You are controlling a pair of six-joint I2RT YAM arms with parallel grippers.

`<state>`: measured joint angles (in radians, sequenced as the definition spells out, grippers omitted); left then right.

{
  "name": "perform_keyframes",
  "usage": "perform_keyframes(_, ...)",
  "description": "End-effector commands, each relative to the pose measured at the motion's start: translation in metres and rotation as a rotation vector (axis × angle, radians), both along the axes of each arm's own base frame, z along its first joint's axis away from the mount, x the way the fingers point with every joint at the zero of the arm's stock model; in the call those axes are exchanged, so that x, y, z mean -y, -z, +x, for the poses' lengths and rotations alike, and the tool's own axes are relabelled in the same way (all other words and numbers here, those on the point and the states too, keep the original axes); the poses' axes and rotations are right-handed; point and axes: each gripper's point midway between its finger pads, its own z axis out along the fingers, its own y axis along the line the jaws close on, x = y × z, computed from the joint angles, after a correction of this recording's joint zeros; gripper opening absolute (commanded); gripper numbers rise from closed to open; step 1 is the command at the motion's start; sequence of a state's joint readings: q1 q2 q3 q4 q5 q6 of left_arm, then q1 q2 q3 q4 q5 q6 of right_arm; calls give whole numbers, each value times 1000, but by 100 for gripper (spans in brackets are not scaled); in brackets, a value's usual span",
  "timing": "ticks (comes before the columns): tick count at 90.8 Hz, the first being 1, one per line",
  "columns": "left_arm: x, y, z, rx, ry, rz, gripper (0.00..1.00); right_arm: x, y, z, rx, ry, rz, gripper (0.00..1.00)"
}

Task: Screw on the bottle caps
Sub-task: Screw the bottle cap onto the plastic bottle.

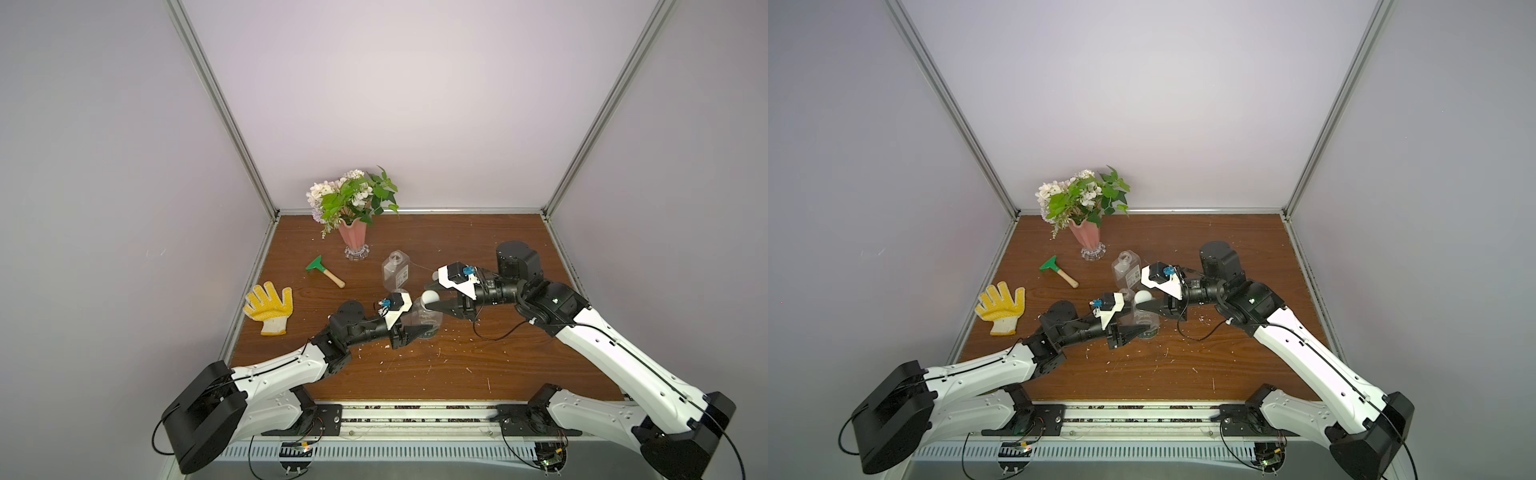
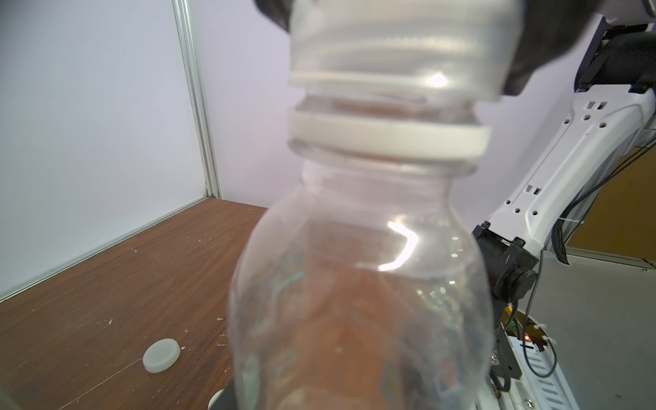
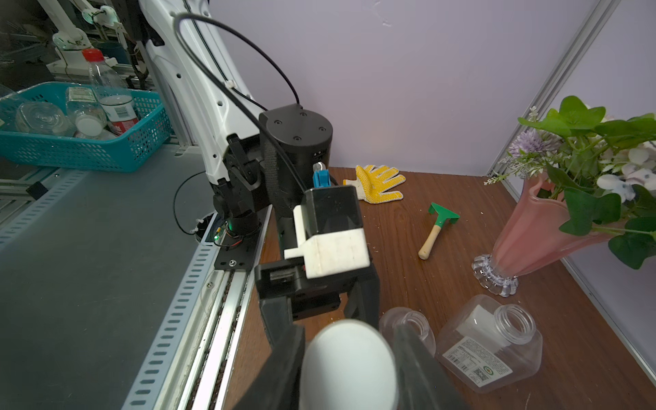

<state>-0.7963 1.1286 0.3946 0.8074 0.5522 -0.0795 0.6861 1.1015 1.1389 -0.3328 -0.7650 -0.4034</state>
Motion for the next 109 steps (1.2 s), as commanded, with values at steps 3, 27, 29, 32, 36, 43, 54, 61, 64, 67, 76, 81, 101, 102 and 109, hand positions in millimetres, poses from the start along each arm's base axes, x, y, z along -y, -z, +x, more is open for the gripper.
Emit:
perform_keyframes(3, -1, -16, 3, 34, -12, -41, 55, 1, -11, -4, 23, -5, 21, 41)
perform_keyframes(27, -3, -21, 5, 48, -26, -53, 55, 2, 3, -2, -6, 16, 11, 41)
perform_keyframes(29, -3, -22, 5, 49, -28, -55, 55, 2, 3, -2, -10, 18, 11, 41)
perform_keyframes(32, -4, -23, 6, 52, -31, -57, 55, 2, 6, -1, -17, 22, 9, 41)
perform_keyframes(36, -4, -24, 6, 55, -35, -59, 55, 2, 8, -1, -23, 24, 8, 41)
perform_keyframes(43, -4, -26, 8, 58, -45, -63, 55, 2, 12, 1, -32, 37, 11, 41)
perform_keyframes(54, -6, -30, 12, 65, -69, -71, 55, 2, 18, 4, -49, 69, 13, 41)
perform_keyframes(61, -7, -33, 14, 71, -88, -77, 55, 3, 22, 9, -61, 101, 14, 41)
perform_keyframes(64, -8, -34, 16, 73, -99, -79, 55, 3, 24, 11, -68, 123, 15, 41)
perform_keyframes(67, -9, -35, 17, 75, -109, -81, 55, 3, 26, 12, -79, 136, 13, 41)
perform_keyframes(76, -11, -37, 21, 81, -138, -87, 55, 4, 32, 19, -95, 192, 10, 41)
perform_keyframes(81, -12, -39, 23, 86, -148, -91, 55, 5, 35, 22, -97, 222, 9, 41)
perform_keyframes(101, -13, -41, 27, 93, -172, -98, 55, 8, 40, 27, -115, 294, 20, 41)
perform_keyframes(102, -13, -41, 28, 93, -174, -99, 55, 8, 40, 27, -116, 295, 21, 41)
perform_keyframes(109, -13, -42, 29, 94, -180, -100, 55, 6, 43, 27, -117, 306, 15, 41)
